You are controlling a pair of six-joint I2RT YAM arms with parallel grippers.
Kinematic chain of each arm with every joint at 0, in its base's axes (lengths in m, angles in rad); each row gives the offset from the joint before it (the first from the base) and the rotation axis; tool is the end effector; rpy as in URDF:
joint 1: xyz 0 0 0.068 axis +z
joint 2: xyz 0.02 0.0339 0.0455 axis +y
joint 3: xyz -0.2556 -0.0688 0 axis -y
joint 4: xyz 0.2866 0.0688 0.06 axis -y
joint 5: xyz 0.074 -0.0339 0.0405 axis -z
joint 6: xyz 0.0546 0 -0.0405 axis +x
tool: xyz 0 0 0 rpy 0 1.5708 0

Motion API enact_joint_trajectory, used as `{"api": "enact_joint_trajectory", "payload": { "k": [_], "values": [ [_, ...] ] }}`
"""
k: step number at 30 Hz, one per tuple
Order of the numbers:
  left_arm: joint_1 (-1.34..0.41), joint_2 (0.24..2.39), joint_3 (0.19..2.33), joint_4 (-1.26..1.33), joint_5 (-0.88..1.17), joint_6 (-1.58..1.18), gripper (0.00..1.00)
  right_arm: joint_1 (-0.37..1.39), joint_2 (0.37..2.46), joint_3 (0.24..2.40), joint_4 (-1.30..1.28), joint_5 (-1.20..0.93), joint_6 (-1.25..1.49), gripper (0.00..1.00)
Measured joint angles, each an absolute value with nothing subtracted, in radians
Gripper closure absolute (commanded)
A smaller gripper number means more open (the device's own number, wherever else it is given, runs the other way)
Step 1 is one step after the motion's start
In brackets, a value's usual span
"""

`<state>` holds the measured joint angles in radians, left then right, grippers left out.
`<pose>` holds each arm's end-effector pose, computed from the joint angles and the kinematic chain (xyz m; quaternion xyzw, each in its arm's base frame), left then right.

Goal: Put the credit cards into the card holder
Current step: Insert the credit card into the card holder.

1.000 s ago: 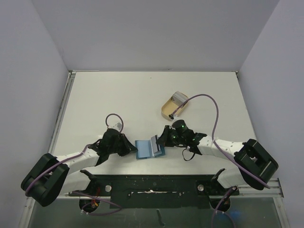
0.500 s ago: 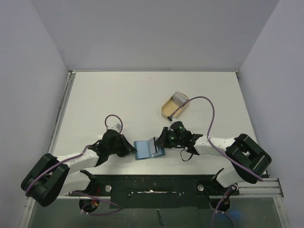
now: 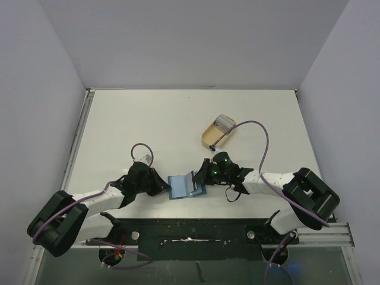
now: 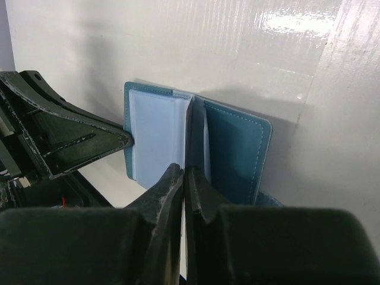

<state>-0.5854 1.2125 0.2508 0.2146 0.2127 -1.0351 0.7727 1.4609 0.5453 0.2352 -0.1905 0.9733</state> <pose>0.1912 -0.1406 0.0656 -0.1617 0.8977 -0.3554 0.2039 0.2172 0.2262 0.0966 0.0492 0.8980 0.3836 0.2097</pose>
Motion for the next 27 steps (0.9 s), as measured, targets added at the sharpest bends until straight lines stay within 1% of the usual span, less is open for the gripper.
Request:
{"api": "enact_joint_trajectory", "payload": {
  "k": [12,20,27],
  "values": [
    [-0.585,1.214,0.241,0.234,0.213,-1.043,1.0,0.781,1.436,0.531,0.229,-0.175,0.976,1.0],
    [-0.585,1.213,0.238,0.237,0.213,-1.054,1.0,0.794,1.362,0.527,0.21,-0.151,0.977,1.0],
    [-0.585,1.206,0.232,0.239,0.213,-1.061,1.0,0.8,1.384,0.527,0.208,-0.148,0.977,0.99]
  ]
}}
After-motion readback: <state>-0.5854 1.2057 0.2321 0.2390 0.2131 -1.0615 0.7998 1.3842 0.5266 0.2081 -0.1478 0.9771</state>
